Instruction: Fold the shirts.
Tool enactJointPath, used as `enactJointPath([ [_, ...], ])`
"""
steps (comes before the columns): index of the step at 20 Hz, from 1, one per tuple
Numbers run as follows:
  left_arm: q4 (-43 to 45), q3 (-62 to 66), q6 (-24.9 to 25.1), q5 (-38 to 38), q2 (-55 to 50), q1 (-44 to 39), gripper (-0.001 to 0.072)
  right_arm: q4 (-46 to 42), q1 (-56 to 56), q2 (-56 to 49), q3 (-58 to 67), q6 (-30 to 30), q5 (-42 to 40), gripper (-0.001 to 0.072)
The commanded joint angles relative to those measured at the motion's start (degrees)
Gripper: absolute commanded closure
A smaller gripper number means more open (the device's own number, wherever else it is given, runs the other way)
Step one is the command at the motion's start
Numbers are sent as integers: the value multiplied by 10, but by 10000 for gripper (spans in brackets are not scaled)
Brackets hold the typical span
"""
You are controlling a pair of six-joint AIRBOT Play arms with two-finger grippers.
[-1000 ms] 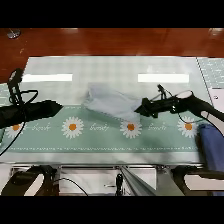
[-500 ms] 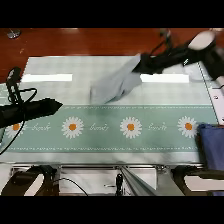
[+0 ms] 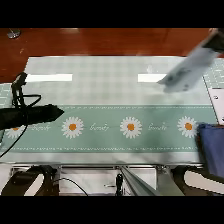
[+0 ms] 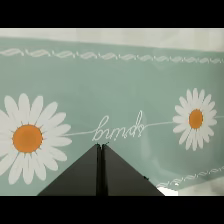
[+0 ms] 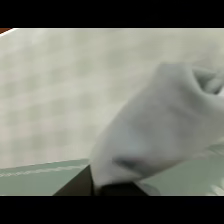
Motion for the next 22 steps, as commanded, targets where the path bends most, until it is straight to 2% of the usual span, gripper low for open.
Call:
enactJointPath([
  [1, 0, 0, 0, -25, 0, 0, 686, -103, -104, 44, 7, 7, 120, 689],
  [4, 0, 0, 0, -24, 0, 0, 686, -125, -186, 106, -45, 2, 119, 688],
  [8, 0, 0, 0, -24, 0, 0, 686, -161, -286, 213, -204, -6, 119, 688],
  [11, 0, 0, 0, -14, 0, 0, 686, -348, -354, 286, -305, -51, 118, 688],
  [12, 0, 0, 0, -10, 0, 0, 686, -421, -375, 306, -333, -46, 117, 688],
  [13, 0, 0, 0, -9, 0, 0, 686, -441, -396, 324, -358, -17, 112, 688],
  [14, 0, 0, 0, -6, 0, 0, 686, -437, -416, 343, -387, 0, 106, 643],
  [15, 0, 0, 0, -5, 0, 0, 686, -437, -426, 357, -413, 3, 103, 399],
  [16, 0, 0, 0, -5, 0, 0, 686, -437, -431, 366, -435, 5, 98, 109],
  [17, 0, 0, 0, -2, 0, 0, 684, -431, -430, 365, -442, 5, 89, 84],
  [18, 0, 0, 0, 7, 0, 0, 666, -396, -426, 361, -440, 1, 66, 84],
  [20, 0, 0, 0, 48, 0, 0, 481, -284, -413, 356, -431, -10, -6, 108],
  [21, 0, 4, 2, 81, 0, 0, 461, -197, -405, 354, -428, -10, -61, 300],
  [22, 0, 16, 19, 113, -3, 0, 486, -85, -395, 350, -426, -17, -119, 591],
])
